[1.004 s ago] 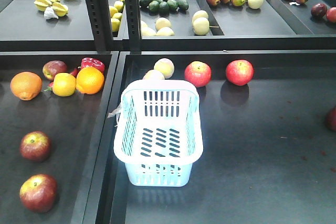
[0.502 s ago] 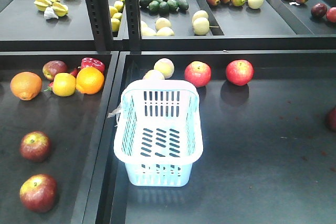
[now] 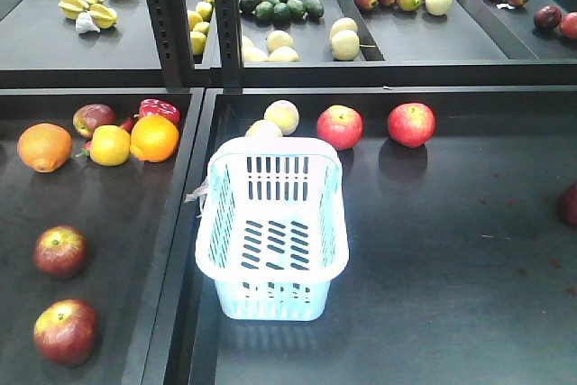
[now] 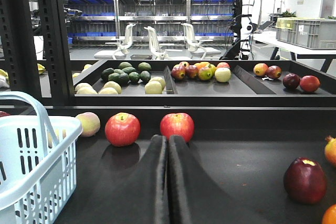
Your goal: Pick three apples into basket with both arms
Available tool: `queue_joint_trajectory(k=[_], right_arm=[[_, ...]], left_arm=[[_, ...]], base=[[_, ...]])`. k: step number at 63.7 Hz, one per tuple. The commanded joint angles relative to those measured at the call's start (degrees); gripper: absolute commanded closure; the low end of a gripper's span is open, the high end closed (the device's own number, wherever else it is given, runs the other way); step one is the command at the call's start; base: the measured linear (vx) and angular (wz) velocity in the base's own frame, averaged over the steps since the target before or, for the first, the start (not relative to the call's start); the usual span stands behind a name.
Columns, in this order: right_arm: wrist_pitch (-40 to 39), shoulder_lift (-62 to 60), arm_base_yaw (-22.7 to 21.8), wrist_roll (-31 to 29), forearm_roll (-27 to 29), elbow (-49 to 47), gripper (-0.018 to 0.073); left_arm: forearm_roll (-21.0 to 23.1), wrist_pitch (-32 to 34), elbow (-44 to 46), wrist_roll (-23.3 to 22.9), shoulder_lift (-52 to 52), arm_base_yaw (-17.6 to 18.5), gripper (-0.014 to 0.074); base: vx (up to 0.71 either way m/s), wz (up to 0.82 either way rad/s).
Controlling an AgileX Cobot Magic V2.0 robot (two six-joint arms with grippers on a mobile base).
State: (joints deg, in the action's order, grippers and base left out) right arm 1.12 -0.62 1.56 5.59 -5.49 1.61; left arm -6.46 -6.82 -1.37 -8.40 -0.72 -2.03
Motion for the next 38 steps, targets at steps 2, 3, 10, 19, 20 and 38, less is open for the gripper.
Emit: queue_joint_trajectory(k=[2,3,10,19,20,38], right_arm=[[-4.0,-0.6,-0.3,-0.1,-0.3,0.9,0.0564],[-4.0,-0.6,-0.3,-0.1,-0.3,0.9,0.0564],[-4.0,-0.6,-0.3,-0.1,-0.3,0.9,0.0564],[-4.0,-0.6,-0.3,-0.1,-0.3,0.9,0.0564],[-4.0,-0.6,-0.3,-0.1,-0.3,0.9,0.0564],[-4.0,-0.6,-0.3,-0.1,-0.3,0.9,0.0564]], left_arm=[[0.0,4.2,-1.4,-0.1,-0.2,0.1,0.0603],[0.0,4.3,-1.4,-0.1,-0.2,0.1,0.0603],[0.8,4.6,-1.4,-2.8,-0.2,0.1,0.0603],[13.8,6.3,-1.4,-17.3,-0.2,0.1,0.0603],[15.8,6.5,-1.4,-19.4,-0.2,0.1,0.0603],[32.4,8.6,-0.8,-28.2,-0.2,0.1,0.0603]], base=[[0.00,0.00],[0.00,0.00],[0.00,0.00],[0.00,0.00],[0.00,0.00],[0.00,0.00]])
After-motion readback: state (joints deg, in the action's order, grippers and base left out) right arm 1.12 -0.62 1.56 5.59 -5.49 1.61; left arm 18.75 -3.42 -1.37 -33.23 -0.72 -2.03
